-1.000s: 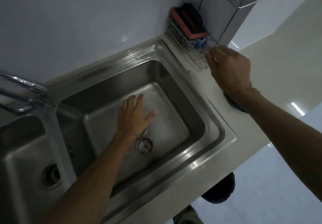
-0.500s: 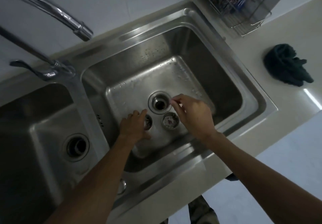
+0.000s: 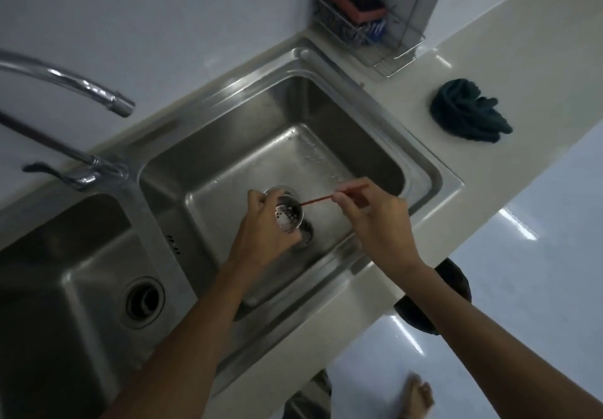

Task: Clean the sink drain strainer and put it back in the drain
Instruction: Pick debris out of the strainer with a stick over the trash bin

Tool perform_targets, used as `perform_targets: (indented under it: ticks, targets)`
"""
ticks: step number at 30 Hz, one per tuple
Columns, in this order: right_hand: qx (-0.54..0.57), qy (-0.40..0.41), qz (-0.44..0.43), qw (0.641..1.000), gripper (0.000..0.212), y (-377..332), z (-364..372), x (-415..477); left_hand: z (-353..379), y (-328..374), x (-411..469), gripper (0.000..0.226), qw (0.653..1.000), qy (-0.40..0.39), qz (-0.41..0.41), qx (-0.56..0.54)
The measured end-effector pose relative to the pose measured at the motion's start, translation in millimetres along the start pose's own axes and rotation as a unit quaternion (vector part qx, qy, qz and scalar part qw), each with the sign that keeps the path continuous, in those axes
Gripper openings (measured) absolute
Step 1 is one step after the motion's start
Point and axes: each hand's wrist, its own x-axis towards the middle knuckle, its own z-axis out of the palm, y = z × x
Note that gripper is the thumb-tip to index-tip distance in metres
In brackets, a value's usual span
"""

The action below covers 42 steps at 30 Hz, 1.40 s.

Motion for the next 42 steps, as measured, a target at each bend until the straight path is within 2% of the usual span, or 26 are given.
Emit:
perform_targets:
  ticks: [6, 11, 15, 19, 25, 30, 35, 40, 42]
  targets:
    - [0.086, 0.126, 0.043, 0.987, 0.013, 29, -109, -49, 40, 151, -6, 0.078, 0.984, 0.060, 0.161, 0.044]
    - [0.109, 0.233, 0.106, 0.961, 0.005, 92, -195, -111, 126, 254, -41, 0.077, 0.975, 0.046, 0.215, 0.030]
    - [0.120, 0.286, 0.180, 0.934, 0.008, 165, -227, -163, 219, 291, -71, 0.087, 0.976, 0.010, 0.217, 0.024]
    - [0.129, 0.289, 0.248, 0.916, 0.009, 255, -209, -205, 317, 272, -83, 0.089, 0.979, -0.043, 0.193, 0.052]
    - [0.102, 0.265, 0.300, 0.911, 0.011, 399, -111, -234, 459, 168, -68, 0.083, 0.984, -0.100, 0.139, 0.051]
    - [0.103, 0.257, 0.326, 0.904, 0.012, 493, -31, -240, 533, 96, -54, 0.082, 0.973, -0.124, 0.179, 0.080]
    - [0.097, 0.302, 0.344, 0.884, 0.014, 541, 23, -246, 567, 50, -40, 0.083, 0.958, -0.175, 0.189, 0.125]
    - [0.104, 0.284, 0.340, 0.890, 0.015, 551, 53, -245, 585, 40, -29, 0.084, 0.953, -0.201, 0.171, 0.151]
    - [0.091, 0.300, 0.359, 0.879, 0.014, 558, 52, -242, 590, 38, -26, 0.081, 0.949, -0.207, 0.179, 0.154]
